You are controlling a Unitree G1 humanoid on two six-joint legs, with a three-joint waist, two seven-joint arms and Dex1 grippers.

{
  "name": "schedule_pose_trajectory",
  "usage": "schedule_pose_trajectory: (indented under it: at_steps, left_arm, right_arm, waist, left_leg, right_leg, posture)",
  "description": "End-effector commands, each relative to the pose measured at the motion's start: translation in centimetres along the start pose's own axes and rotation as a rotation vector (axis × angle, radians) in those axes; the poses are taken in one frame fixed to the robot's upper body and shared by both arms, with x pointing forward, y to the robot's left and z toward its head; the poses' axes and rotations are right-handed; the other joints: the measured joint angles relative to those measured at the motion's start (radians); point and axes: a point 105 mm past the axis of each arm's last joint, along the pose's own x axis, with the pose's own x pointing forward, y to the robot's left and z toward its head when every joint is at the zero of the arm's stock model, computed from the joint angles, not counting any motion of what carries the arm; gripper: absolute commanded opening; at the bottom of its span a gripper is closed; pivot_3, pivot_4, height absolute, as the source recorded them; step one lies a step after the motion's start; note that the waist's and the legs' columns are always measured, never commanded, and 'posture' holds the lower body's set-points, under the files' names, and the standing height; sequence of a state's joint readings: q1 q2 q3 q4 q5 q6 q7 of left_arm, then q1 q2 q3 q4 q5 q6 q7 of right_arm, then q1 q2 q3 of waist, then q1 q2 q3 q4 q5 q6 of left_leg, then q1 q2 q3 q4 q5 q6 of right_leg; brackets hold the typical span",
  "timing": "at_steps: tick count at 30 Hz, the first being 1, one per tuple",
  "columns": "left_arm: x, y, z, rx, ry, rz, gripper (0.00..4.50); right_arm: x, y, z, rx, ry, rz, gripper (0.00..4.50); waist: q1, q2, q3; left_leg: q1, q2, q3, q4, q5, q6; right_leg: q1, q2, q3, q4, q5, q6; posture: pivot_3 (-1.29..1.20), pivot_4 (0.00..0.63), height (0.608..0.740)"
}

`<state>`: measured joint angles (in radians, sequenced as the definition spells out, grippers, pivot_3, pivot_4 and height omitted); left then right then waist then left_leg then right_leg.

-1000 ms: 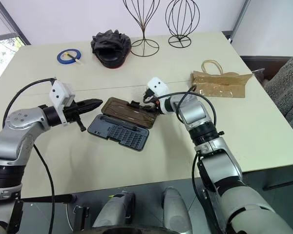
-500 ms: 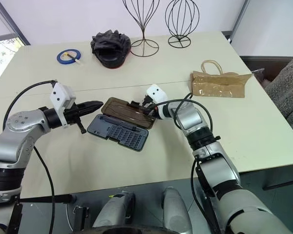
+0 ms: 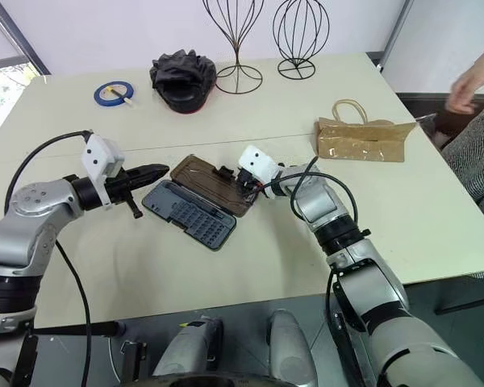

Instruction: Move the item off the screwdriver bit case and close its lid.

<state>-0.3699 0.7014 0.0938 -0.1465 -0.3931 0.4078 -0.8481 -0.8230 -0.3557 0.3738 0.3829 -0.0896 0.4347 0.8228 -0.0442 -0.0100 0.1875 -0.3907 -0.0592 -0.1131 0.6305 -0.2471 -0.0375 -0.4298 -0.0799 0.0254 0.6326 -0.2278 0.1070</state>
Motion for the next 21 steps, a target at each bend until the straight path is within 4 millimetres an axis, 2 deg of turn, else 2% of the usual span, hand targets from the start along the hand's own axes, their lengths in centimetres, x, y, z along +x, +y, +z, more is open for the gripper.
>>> schedule_pose_trajectory:
  at_steps: [1,4,10,21]
  left_arm:
    - [-0.2,0.6,1.3,0.043,-0.036,0.018,0.0]
    - [-0.2,0.6,1.4,0.044,-0.039,0.018,0.0]
    - [-0.2,0.5,1.4,0.045,-0.041,0.019,0.0]
    - [-0.3,0.3,1.5,0.047,-0.042,0.022,0.0]
  right_arm:
    - [-0.8,1.1,3.1,-0.235,-0.118,0.066,0.02]
    - [-1.7,1.9,5.0,-0.382,-0.222,0.106,0.02]
    - [-2.4,2.7,6.1,-0.554,-0.285,0.145,0.02]
    - [-1.2,3.0,4.8,-0.696,-0.261,0.156,0.02]
  waist:
    - [0.0,0.0,0.0]
    - [0.0,0.0,0.0]
    - [0.001,0.0,0.0]
    - [0.001,0.0,0.0]
  left_leg:
    - [0.0,0.0,0.0,0.0,0.0,0.0]
    - [0.0,0.0,0.0,0.0,0.0,0.0]
    - [0.0,0.001,0.0,0.0,0.0,0.0]
    - [0.0,0.001,0.0,0.0,0.0,0.0]
  right_leg:
    - [0.0,0.0,0.0,0.0,0.0,0.0]
    - [0.0,0.0,0.0,0.0,0.0,0.0]
    - [0.0,0.0,0.0,0.0,0.0,0.0]
    - [0.0,0.0,0.0,0.0,0.0,0.0]
  posture:
    - [0.0,0.15,0.74]
    - [0.0,0.15,0.74]
    - [0.0,0.15,0.74]
    - [0.0,0.15,0.74]
